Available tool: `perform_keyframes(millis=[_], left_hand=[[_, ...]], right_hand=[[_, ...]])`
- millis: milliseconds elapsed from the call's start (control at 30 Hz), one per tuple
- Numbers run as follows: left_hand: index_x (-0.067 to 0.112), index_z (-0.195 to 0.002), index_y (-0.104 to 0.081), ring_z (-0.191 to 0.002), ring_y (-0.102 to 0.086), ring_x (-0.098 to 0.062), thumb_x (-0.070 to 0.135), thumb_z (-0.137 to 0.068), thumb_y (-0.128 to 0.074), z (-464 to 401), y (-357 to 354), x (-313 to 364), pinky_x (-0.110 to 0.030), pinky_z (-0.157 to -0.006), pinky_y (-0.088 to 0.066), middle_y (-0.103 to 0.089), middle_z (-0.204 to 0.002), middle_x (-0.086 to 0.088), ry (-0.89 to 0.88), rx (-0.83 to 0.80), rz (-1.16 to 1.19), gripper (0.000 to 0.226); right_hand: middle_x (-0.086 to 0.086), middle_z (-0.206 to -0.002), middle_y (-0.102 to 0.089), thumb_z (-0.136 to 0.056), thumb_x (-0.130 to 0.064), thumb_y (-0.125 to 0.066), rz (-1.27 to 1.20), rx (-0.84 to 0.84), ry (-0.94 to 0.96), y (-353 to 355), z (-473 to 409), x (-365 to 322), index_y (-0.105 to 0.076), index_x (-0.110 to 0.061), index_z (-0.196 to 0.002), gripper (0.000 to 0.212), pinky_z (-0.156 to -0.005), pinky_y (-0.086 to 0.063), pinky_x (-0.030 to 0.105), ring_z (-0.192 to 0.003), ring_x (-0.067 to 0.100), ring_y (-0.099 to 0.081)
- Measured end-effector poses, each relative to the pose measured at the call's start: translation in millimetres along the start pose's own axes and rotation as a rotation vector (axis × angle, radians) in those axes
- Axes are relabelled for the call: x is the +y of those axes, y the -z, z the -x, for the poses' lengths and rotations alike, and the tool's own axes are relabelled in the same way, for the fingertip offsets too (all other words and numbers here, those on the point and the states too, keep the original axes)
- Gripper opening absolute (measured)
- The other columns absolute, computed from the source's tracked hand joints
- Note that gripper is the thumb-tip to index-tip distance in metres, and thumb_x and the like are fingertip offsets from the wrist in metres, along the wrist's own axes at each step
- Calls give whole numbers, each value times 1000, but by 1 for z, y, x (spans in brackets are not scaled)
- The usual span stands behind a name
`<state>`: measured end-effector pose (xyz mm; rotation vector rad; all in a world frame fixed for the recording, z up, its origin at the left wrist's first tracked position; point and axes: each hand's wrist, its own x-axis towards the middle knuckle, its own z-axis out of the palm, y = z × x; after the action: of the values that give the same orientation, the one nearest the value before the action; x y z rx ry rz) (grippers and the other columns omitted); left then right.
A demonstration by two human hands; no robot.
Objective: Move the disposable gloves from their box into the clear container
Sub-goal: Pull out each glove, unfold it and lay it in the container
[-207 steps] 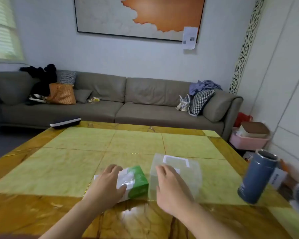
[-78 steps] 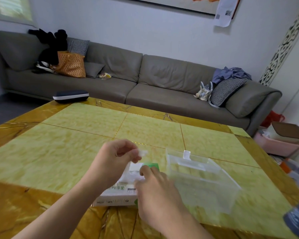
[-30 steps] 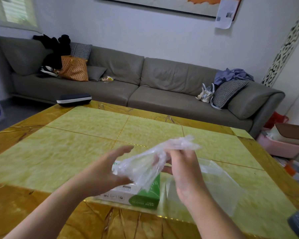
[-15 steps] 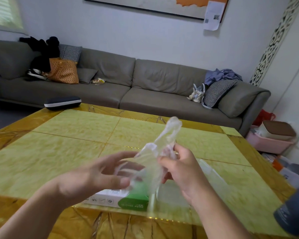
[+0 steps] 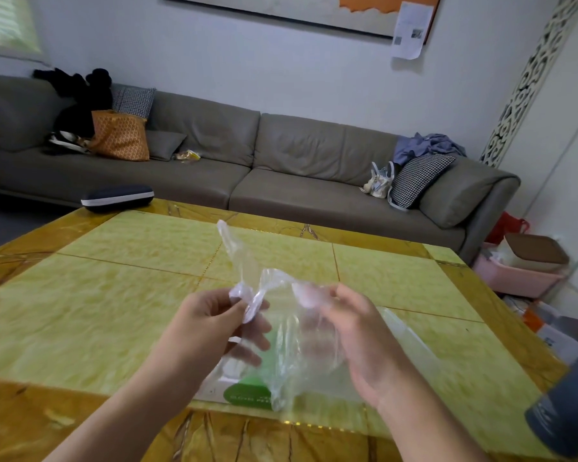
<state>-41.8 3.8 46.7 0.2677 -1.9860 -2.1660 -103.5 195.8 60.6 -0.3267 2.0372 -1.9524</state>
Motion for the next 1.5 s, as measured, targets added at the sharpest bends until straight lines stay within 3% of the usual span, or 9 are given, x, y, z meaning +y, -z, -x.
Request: perform_keyframes(millis=[100, 233, 500, 633, 733, 900, 1200, 1300, 1500], left_hand=[[1, -85, -74, -56, -60, -30, 17, -106, -53, 1, -2, 0, -35, -48, -49, -70, -76, -20, 7, 19, 9, 34], [12, -86, -74, -38, -33, -16, 40, -105, -54, 0, -2, 2, -20, -40, -24, -50, -54, -7, 37, 124, -19, 39], [19, -75, -75, -34, -33, -16, 57, -100, -48, -1, 14, 9, -19, -37, -27, -58, -51, -8, 1, 38, -322, 53], [22, -70, -75, -37, -32, -16, 59, -100, -47, 0, 13, 9, -21, -40, -28, -53, -49, -9, 18, -33, -282, 55], [21, -63, -70, -41, -34, -14, 60, -91, -60, 0, 21, 11, -23, -42, -31, -52, -52, -5, 30, -168, -268, 49], [6, -99, -78, -59, -41, -11, 53, -77, -84, -2, 46, 12, -25, -57, -40, -47, -67, 2, 40, -527, -255, 52], [2, -90, -70, -67, -43, -21, 18, -86, -81, -3, 42, 10, -30, -66, -47, -46, -75, -11, 76, -551, -119, 20], [3, -89, -65, -72, -52, -23, 16, -90, -79, -1, 32, 8, -30, -71, -50, -55, -80, -13, 10, -481, -140, 19], [5, -89, -64, -69, -48, -22, 12, -91, -78, -1, 37, 8, -29, -64, -45, -55, -81, -8, 83, -556, -282, 16]], right_hand=[[7, -73, -69, -100, -20, -71, 38, -6, -6, -7, 1, 2, -71, -4, -99, 16, -52, -56, 36, -59, 21, -66], [3, -57, -42, -106, -22, -61, 65, 109, -6, -3, -2, 7, -70, -4, -99, 22, -39, -25, 24, -43, 15, -32], [-3, -47, -37, -107, -46, -54, 132, 227, -16, 6, -2, 7, -67, -5, -80, 51, -42, -16, 23, -39, 14, -23], [-2, -53, -37, -100, -47, -64, 58, 94, -30, 11, 0, 1, -71, -1, -96, 47, -45, -14, 30, -42, 13, -23], [3, -61, -43, -96, -27, -74, 48, -4, 0, 16, 1, 0, -73, -1, -102, 26, -40, -17, 25, -45, 13, -25], [13, -72, -41, -98, -30, -71, -7, 37, 17, 21, -2, 5, -74, 1, -95, 32, -41, -16, 25, -48, 18, -23], [14, -75, -49, -74, -43, -89, -21, -49, 14, 23, 1, -1, -77, -15, -85, 32, -53, -38, 28, -59, 19, -39], [14, -84, -66, -80, -23, -86, -134, -77, 23, 24, 0, 0, -75, -13, -92, 19, -72, -53, 36, -78, 26, -61], [15, -77, -63, -96, 3, -64, -399, 119, 45, 21, -2, -4, -66, 0, -97, 4, -52, -56, 32, -62, 22, -61]])
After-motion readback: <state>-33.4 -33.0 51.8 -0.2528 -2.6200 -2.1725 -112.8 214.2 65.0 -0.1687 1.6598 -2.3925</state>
